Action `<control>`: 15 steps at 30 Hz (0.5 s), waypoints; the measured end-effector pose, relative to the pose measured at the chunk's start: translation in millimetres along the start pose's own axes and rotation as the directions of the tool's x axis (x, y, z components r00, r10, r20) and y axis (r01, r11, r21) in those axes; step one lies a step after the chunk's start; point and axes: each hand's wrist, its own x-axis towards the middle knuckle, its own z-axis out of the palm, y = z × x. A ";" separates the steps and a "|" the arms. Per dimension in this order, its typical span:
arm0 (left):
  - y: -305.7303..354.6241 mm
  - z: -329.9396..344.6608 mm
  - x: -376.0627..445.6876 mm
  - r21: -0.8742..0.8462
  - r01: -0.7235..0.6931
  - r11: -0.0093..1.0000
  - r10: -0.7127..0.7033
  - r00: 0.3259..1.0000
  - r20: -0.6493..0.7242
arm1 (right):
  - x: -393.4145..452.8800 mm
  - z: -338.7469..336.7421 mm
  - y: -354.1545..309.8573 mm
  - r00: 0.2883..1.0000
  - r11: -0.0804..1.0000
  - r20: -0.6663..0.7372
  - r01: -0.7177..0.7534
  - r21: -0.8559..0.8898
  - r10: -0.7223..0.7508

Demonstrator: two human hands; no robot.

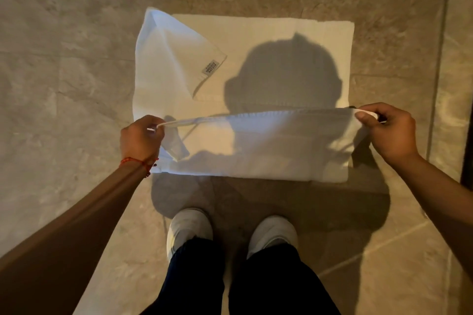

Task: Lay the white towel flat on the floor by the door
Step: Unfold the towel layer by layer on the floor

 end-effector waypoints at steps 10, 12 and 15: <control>-1.4 -39.7 -29.2 -0.223 -0.047 0.974 0.067 0.994 0.086 | -55.0 -20.2 -4.4 0.998 0.999 -0.053 -0.034 0.007 0.034; -9.5 -49.0 -39.2 -0.236 -0.063 0.970 0.096 0.987 0.129 | -76.8 -24.5 -5.7 0.998 1.000 -0.060 -0.016 0.006 0.016; -19.7 -63.4 -58.6 -0.254 -0.093 0.963 0.138 0.976 0.168 | -112.2 -28.5 -5.6 0.997 1.000 -0.074 0.012 -0.022 -0.013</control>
